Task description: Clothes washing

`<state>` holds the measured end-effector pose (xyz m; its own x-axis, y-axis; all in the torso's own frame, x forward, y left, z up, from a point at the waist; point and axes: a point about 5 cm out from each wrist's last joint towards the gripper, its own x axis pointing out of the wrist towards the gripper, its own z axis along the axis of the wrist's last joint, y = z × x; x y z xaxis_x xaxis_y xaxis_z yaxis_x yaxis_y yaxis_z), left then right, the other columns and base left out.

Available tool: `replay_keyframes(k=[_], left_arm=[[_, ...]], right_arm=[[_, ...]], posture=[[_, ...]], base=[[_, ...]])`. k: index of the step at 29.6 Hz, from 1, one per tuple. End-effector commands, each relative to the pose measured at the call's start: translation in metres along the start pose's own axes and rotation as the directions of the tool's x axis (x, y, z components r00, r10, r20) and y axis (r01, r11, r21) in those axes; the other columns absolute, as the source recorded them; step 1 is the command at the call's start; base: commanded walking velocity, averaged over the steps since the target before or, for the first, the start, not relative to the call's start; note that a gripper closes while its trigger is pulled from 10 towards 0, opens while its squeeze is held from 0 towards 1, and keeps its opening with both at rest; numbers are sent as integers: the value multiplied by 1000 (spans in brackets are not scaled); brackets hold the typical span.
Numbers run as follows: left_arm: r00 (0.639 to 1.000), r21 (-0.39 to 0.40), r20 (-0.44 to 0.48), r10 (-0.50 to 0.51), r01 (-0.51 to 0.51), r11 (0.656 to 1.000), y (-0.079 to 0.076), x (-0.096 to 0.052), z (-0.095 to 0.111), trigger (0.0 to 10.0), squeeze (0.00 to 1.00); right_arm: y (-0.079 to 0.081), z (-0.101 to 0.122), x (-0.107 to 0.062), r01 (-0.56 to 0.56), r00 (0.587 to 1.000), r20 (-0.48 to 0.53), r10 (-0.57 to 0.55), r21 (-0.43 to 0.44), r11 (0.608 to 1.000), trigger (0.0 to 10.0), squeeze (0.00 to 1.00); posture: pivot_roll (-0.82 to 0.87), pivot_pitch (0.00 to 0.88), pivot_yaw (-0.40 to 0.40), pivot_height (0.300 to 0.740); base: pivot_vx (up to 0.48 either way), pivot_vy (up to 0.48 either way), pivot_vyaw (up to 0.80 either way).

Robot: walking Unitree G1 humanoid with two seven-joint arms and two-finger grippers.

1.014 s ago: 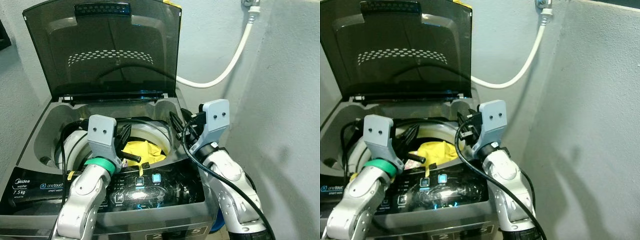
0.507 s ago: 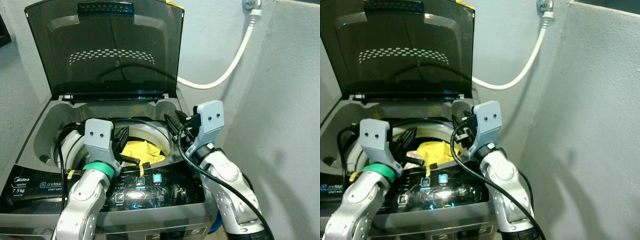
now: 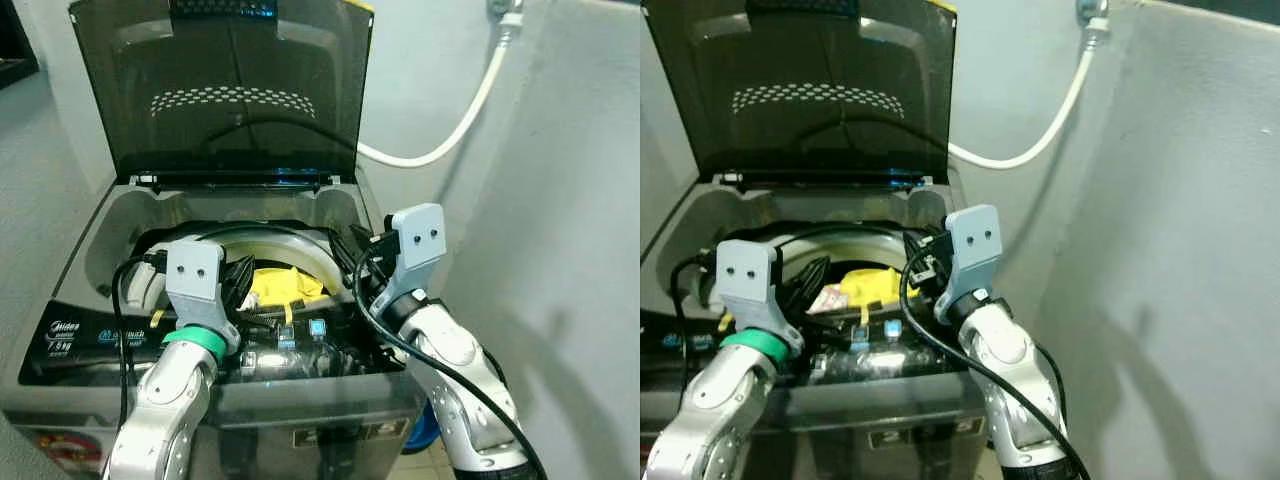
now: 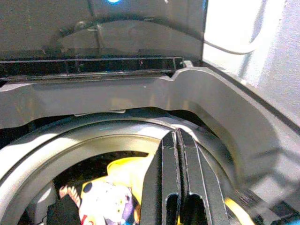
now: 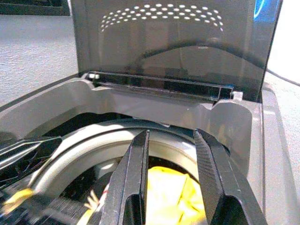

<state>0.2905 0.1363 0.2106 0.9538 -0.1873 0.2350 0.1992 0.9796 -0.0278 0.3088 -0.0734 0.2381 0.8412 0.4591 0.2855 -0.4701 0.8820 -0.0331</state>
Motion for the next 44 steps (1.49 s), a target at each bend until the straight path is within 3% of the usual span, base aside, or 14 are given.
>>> replay_keyframes(k=[1,38,43,44], left_arm=[[1000,0,-3,-7,7,1000,-1,-2,0,10000,0],[1000,-9,-4,17,-18,1000,5,-6,0,10000,0],[1000,-4,-2,17,-17,1000,5,-7,0,10000,0],[1000,-1,-2,17,-17,1000,5,-7,0,10000,0]], right_arm=[[0,-2,-1,0,1000,-15,0,0,1000,10000,0],[3,-2,0,-23,999,-25,23,-9,1000,10000,0],[3,-1,0,-21,1000,-20,20,-30,999,10000,0],[2,-1,1,-13,1000,-22,11,-81,997,10000,0]], posture=[[-1,8,24,740],[9,11,10,740],[8,9,9,740],[4,7,14,740]], base=[[0,0,0],[0,0,0],[0,0,0],[0,0,550]])
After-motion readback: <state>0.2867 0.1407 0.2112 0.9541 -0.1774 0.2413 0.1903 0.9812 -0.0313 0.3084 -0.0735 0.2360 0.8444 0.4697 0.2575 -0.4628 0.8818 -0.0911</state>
